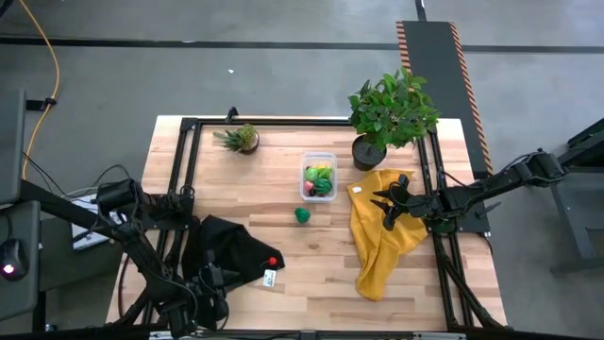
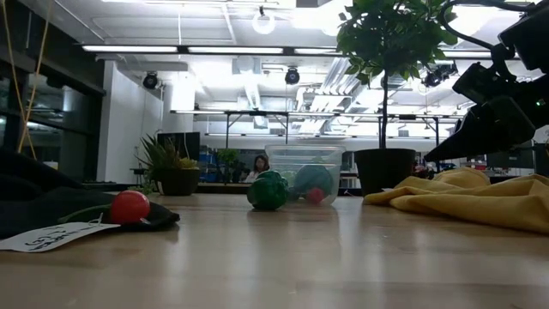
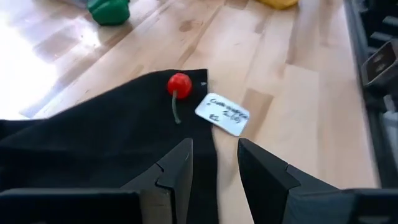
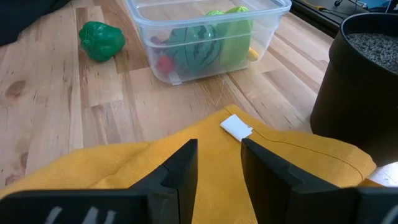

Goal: Pick and placing Produce into tupperware
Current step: Put the red cherry into the transparent bin

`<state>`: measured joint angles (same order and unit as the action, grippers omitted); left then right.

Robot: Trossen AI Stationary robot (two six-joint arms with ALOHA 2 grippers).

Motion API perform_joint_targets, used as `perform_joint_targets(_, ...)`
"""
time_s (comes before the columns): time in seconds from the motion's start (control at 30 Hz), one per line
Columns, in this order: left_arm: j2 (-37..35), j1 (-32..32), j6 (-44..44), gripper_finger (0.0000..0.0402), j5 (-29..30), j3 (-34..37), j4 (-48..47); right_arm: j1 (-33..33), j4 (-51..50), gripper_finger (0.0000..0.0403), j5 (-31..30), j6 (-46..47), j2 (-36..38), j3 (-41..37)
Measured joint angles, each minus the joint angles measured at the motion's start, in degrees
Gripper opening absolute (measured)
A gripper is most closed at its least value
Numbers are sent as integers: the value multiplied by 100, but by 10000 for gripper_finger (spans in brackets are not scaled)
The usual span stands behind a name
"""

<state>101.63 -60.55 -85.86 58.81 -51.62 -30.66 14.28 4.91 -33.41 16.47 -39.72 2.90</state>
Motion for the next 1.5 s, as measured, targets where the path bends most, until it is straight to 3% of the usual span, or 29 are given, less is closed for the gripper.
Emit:
perform_joint_targets(0.53,513,15,30,117,841,4,117,0,-7,114,0,0,4,0)
perform_joint_targets(1.5,736,17,9,117,1006,4,636,-1,-9,114,0,0,5,0)
